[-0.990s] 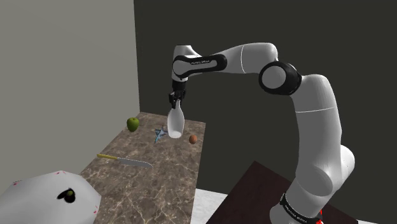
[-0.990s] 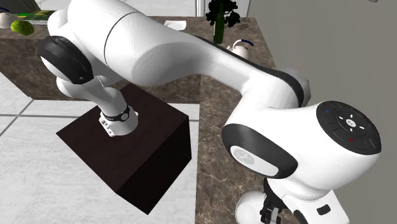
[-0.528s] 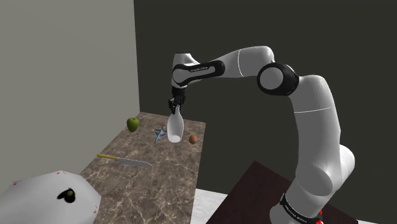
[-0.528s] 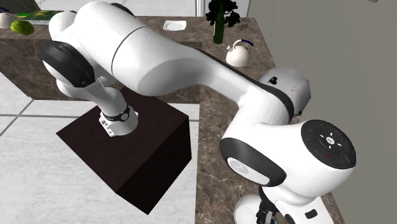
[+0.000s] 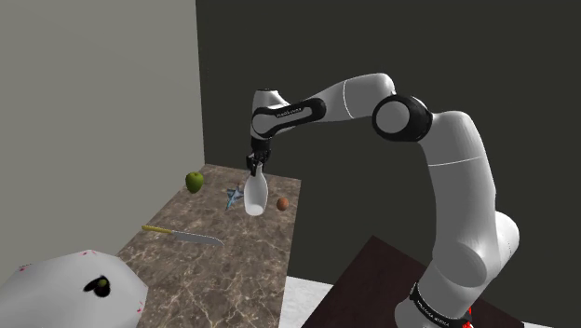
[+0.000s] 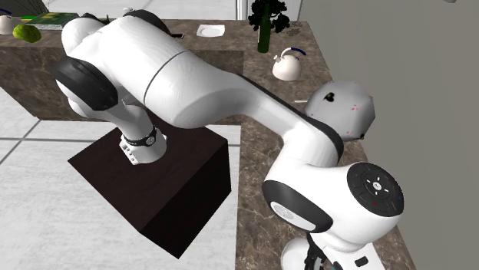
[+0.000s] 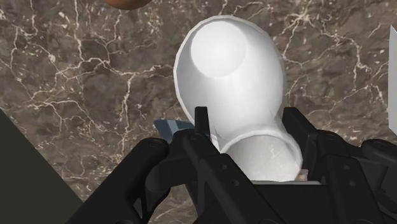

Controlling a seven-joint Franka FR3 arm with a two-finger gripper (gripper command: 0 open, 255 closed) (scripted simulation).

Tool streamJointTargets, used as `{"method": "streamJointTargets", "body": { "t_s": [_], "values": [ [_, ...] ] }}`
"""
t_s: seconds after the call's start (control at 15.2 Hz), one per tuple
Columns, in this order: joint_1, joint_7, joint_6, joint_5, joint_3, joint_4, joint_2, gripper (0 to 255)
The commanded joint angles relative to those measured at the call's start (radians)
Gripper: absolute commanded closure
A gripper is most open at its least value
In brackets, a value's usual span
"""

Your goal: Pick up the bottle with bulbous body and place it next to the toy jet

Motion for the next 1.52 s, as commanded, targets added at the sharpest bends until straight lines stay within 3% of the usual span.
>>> {"method": "streamJointTargets", "body": {
  "t_s": [0.0, 0.46, 0.53, 0.86, 1.12, 1.45],
  "values": [
    [0.000, 0.000, 0.008, -0.002, -0.001, -0.001, 0.006, 255],
    [0.000, 0.000, 0.008, -0.002, -0.001, -0.001, 0.006, 255],
    [0.000, 0.000, 0.008, -0.002, -0.001, -0.001, 0.006, 0],
    [0.000, 0.000, 0.008, -0.002, -0.001, -0.001, 0.006, 0],
    [-0.005, -0.011, -0.087, 0.016, 0.010, 0.042, -0.047, 0],
    [-0.005, -0.011, -0.087, 0.016, 0.010, 0.042, -0.047, 0]
  ]
}}
